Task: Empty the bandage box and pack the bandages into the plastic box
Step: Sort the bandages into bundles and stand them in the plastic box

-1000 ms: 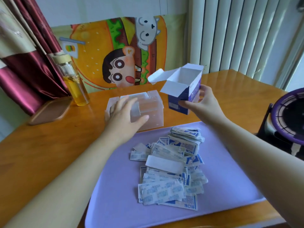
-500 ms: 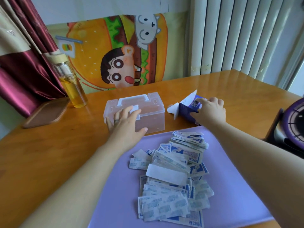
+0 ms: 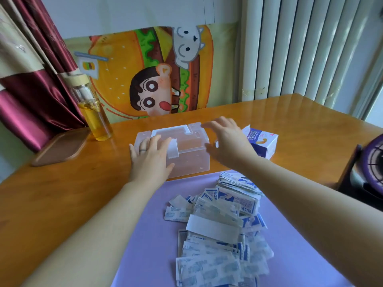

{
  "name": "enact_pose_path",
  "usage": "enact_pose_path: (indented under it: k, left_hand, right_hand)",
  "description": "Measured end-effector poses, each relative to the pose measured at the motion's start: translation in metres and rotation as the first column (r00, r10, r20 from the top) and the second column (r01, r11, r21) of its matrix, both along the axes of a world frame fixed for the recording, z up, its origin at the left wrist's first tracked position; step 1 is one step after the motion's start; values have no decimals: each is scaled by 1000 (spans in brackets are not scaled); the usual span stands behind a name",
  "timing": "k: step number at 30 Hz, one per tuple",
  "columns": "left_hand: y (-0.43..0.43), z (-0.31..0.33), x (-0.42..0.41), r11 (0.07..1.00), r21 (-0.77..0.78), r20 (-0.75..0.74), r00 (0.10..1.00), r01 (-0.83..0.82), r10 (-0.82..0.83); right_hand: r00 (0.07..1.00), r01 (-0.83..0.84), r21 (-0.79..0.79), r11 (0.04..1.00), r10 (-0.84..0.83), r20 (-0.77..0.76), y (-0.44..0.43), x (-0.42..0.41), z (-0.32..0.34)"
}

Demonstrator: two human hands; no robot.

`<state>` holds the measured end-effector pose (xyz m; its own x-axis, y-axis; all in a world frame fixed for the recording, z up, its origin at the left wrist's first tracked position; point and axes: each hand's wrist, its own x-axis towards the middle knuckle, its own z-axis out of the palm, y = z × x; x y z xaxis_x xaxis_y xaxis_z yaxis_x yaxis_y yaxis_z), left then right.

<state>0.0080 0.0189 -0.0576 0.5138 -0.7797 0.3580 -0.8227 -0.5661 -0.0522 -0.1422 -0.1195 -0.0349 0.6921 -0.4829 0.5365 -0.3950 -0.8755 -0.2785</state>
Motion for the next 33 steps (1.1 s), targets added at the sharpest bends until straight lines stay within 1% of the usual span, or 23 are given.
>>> enact_pose_path:
  k: [2, 4, 6, 7, 10, 14, 17, 19, 21, 23, 25, 27, 28, 29, 30, 31, 32, 33]
  left_hand:
    - [0, 1, 3, 1000, 17, 9, 1000, -6, 5]
    - [1, 3, 6, 1000, 25, 17, 1000, -7, 7]
    - [0, 4, 7, 999, 50, 56, 998, -11, 9]
    - [-1, 4, 7, 996, 81, 96, 995, -24, 16]
    - [-10, 5, 3, 987, 153, 240, 971, -50, 12]
    - [-15, 10, 2, 985, 166, 371, 928, -36, -29]
    - [-14, 13, 4, 986, 168, 445, 891, 11, -86]
    - [-15, 14, 7, 977, 204, 457, 877, 59, -148]
    - [-15, 14, 10, 962, 269, 471, 864, 50, -177]
    - [-17, 12, 14, 963, 268, 494, 852, 40, -173]
    - [-22, 7, 19, 970, 220, 472, 860, 98, -194]
    - [-22, 18, 11, 969, 197, 448, 865, 150, -225]
    - [-21, 24, 8, 972, 191, 442, 872, 138, -211]
    - [-20, 30, 7, 981, 147, 424, 888, 124, -176]
    - [-21, 32, 10, 989, 72, 354, 924, 126, -144]
    - [-20, 34, 13, 991, 24, 222, 965, 134, -136]
    - [-18, 36, 14, 989, -25, 62, 987, 149, -147]
    - [-14, 35, 15, 983, -116, -58, 987, 144, -151]
  right_hand:
    - [987, -48, -16, 999, 45, -154, 7, 11, 2]
    - [960, -39, -5, 999, 36, -276, 8, 20, 1]
    - [930, -10, 21, 1000, 17, -366, 5, 25, -3]
    - [922, 0, 39, 999, 15, -386, 3, 27, -6]
    - [941, 2, 70, 998, 22, -338, 1, 32, -13]
    - [963, -1, 67, 998, 19, -268, 0, 33, -15]
    - [960, 0, 54, 999, 16, -280, -1, 32, -12]
    - [949, 7, 35, 999, 4, -315, -1, 31, -8]
    - [939, 8, 12, 1000, -4, -345, -1, 31, -5]
    - [934, 9, -3, 1000, -9, -358, -1, 31, -4]
    - [930, 14, -10, 1000, -16, -368, -2, 29, -4]
    - [928, 15, -11, 1000, -18, -372, -3, 27, -2]
    - [929, 12, -18, 1000, -18, -369, -3, 25, -1]
    - [931, 7, -26, 1000, -16, -365, -3, 23, 1]
    - [933, 2, -31, 1000, -13, -359, -4, 21, 3]
    - [936, -2, -29, 1000, -8, -351, -5, 20, 4]
    - [941, -6, -20, 1000, -1, -339, -7, 19, 3]
    - [946, -10, -1, 1000, 9, -323, -8, 17, 2]
